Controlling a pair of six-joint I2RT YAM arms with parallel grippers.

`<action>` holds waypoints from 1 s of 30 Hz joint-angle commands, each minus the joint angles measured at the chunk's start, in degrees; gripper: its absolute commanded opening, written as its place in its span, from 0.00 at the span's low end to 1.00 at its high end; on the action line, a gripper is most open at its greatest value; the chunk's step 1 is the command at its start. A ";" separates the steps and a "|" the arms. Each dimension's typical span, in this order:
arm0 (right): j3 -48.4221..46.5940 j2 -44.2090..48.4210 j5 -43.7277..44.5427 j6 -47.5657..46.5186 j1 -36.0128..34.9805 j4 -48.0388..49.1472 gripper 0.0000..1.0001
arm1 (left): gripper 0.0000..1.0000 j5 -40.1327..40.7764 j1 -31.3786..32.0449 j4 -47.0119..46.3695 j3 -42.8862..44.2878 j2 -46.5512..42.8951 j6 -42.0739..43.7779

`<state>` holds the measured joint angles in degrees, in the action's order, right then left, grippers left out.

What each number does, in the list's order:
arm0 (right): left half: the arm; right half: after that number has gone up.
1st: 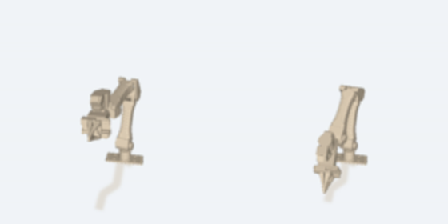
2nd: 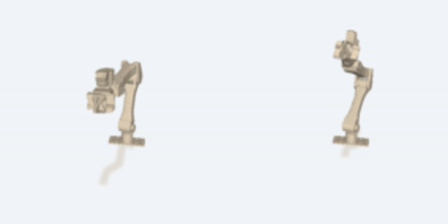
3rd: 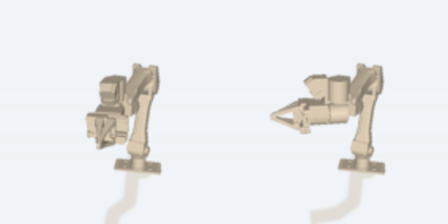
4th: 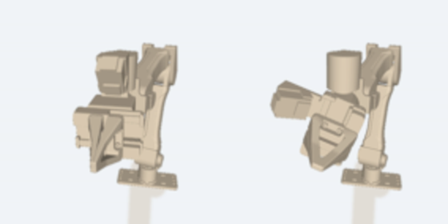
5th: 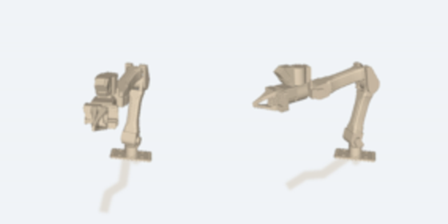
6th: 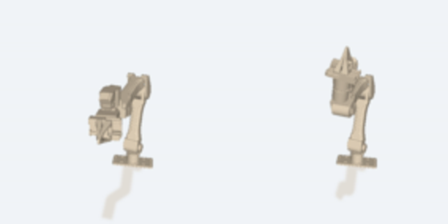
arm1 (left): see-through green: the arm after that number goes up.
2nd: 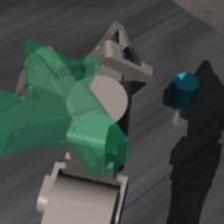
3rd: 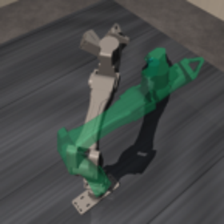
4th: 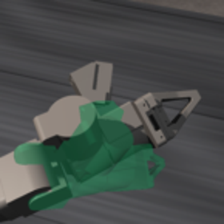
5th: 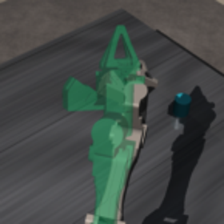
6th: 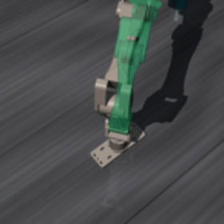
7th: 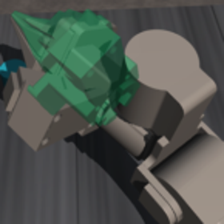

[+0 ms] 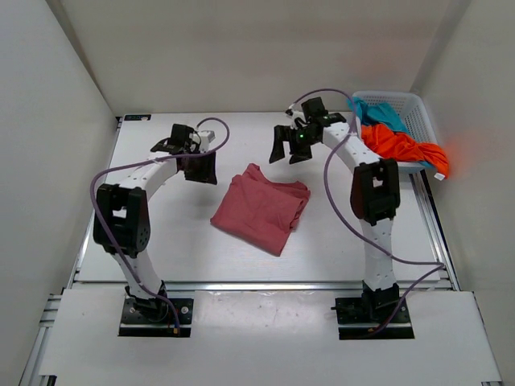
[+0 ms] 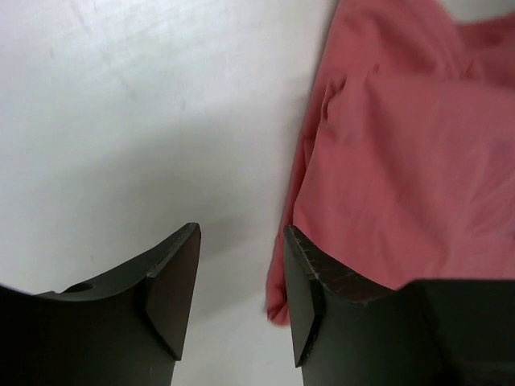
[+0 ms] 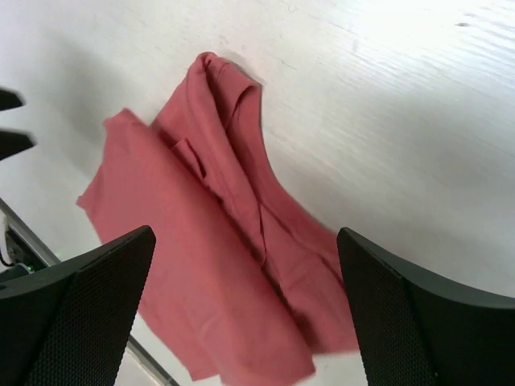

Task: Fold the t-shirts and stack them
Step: Smooth out wrinkles on the folded tshirt

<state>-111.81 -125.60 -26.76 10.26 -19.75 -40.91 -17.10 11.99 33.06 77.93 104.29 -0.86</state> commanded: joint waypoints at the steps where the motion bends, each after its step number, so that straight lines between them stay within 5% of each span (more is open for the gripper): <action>1: -5.60 -5.34 -3.64 -3.49 -2.48 -2.95 0.99 | 0.57 -2.67 -1.09 2.19 -4.36 -7.42 3.32; 18: 2.47 -6.40 -4.61 -6.83 -8.64 -2.95 0.85 | 0.57 -2.85 -3.02 2.01 -9.73 -9.63 3.85; 20: 2.74 -6.32 -4.88 -6.49 -9.00 -3.05 0.75 | 0.57 -3.29 -3.20 1.84 -9.99 -9.37 3.77; 23: 2.82 -5.18 -5.40 -6.31 -8.29 -2.86 0.32 | 0.56 -3.46 -3.38 2.01 -10.17 -9.55 3.77; 26: 2.65 -3.34 -5.49 -5.95 -8.20 -2.61 0.07 | 0.57 -3.64 -3.20 2.19 -10.52 -9.54 3.85; 30: 2.74 0.09 -6.80 -5.96 -7.67 -2.52 0.00 | 0.57 -3.73 -0.92 2.19 -12.45 -9.45 4.11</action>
<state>-108.81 -132.14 -31.77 4.73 -28.01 -43.75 -18.96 9.50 35.42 67.05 96.64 2.59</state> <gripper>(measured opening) 0.012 0.568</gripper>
